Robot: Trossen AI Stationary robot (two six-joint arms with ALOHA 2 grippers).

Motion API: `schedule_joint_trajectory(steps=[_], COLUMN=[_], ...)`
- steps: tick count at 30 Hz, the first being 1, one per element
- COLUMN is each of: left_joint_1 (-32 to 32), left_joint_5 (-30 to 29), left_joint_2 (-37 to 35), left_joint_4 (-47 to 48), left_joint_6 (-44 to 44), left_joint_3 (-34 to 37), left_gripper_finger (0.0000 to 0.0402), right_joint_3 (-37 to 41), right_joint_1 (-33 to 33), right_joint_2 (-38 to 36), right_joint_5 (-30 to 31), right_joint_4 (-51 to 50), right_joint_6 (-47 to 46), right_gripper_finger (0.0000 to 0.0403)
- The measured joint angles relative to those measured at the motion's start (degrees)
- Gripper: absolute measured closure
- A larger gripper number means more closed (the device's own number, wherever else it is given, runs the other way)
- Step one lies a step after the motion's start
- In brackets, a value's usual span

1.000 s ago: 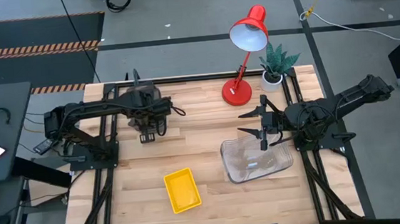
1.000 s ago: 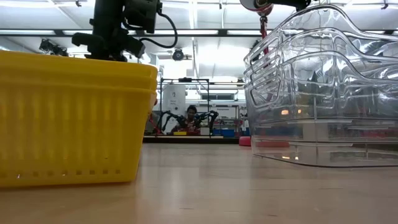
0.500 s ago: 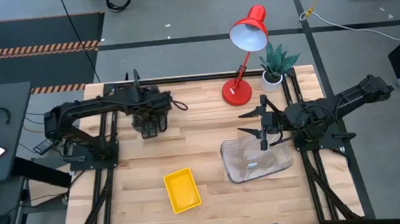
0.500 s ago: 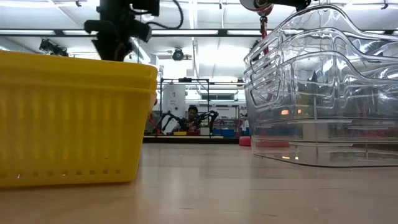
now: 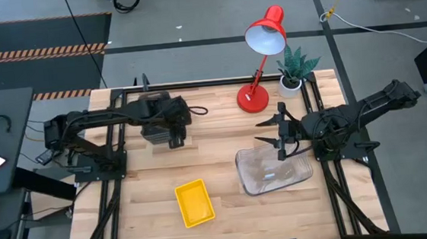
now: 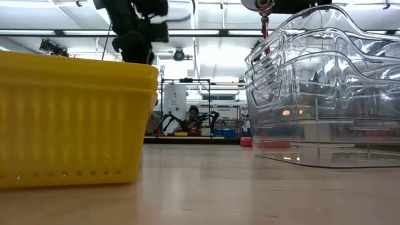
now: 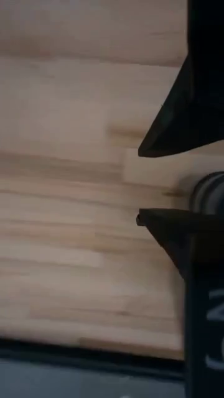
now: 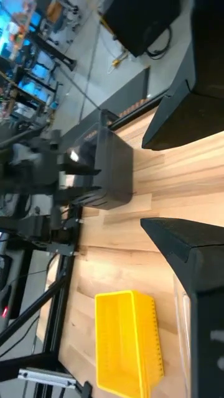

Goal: Stack baskets by color
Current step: Return to Home Position

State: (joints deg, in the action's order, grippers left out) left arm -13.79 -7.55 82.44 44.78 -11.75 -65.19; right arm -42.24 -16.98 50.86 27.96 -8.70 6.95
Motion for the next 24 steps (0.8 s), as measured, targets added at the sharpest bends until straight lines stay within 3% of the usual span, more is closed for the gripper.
schedule_joint_trajectory(steps=[5,12,15,19,24], left_joint_1=[0.47,0.55,0.57,1.56,2.85], left_joint_5=[1.88,3.45,4.09,5.16,4.77], left_joint_2=[-7.42,-20.13,-24.10,-28.36,-31.62], left_joint_4=[-9.66,-20.82,-24.28,-27.94,-32.38], left_joint_6=[-0.83,2.90,5.12,6.65,7.00], left_joint_3=[6.21,16.26,19.13,22.52,25.99], left_gripper_finger=[0.0281,0.0310,0.0321,0.0332,0.0343], right_joint_3=[0.57,7.70,9.32,9.55,9.56], right_joint_1=[0.13,1.98,3.51,5.63,10.71], right_joint_2=[-1.44,-6.30,-8.91,-12.37,-14.83], right_joint_5=[0.71,0.27,-0.96,1.26,9.54], right_joint_4=[-1.09,6.59,5.38,-3.53,-12.78], right_joint_6=[-2.26,0.12,-1.41,-6.28,-14.55], right_gripper_finger=[0.0210,0.0210,0.0210,0.0210,0.0216])
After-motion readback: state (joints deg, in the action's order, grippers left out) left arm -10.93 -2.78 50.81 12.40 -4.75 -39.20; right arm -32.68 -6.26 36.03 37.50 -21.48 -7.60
